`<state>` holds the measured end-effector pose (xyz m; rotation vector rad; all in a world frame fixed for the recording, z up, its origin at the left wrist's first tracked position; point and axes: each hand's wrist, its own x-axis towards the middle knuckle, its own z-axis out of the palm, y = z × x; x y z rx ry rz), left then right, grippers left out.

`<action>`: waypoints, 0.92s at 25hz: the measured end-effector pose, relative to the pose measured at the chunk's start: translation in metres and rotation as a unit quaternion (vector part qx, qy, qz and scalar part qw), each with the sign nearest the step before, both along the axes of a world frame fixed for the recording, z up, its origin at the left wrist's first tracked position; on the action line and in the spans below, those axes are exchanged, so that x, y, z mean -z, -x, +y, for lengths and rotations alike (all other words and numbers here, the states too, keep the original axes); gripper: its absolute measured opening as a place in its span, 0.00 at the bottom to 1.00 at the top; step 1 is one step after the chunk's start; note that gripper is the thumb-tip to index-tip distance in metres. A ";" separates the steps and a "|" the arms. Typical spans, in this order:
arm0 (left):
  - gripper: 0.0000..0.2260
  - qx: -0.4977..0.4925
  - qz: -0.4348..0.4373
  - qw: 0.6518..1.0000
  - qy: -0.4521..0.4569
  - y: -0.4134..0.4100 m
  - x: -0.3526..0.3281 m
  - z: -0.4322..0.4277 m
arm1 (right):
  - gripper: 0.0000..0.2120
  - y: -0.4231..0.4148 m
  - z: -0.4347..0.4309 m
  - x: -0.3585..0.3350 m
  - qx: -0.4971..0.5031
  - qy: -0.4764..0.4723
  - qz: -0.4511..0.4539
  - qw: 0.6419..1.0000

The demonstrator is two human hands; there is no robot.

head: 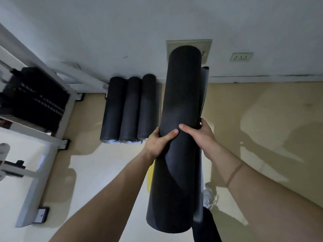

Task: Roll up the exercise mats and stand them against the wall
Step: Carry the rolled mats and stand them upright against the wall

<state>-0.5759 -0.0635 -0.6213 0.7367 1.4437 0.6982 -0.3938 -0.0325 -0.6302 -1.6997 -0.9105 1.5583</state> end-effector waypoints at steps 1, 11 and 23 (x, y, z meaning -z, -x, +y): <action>0.30 -0.007 0.004 1.000 -0.004 -0.001 0.003 0.026 | 0.46 0.000 0.028 0.006 -0.005 -0.004 -0.006 1.000; 0.34 -0.047 0.014 0.998 0.044 0.042 0.177 0.276 | 0.44 0.056 0.294 0.179 -0.009 0.043 -0.024 0.999; 0.41 0.035 0.120 0.988 0.086 0.061 0.468 0.388 | 0.41 0.077 0.392 0.484 0.043 0.124 -0.051 0.990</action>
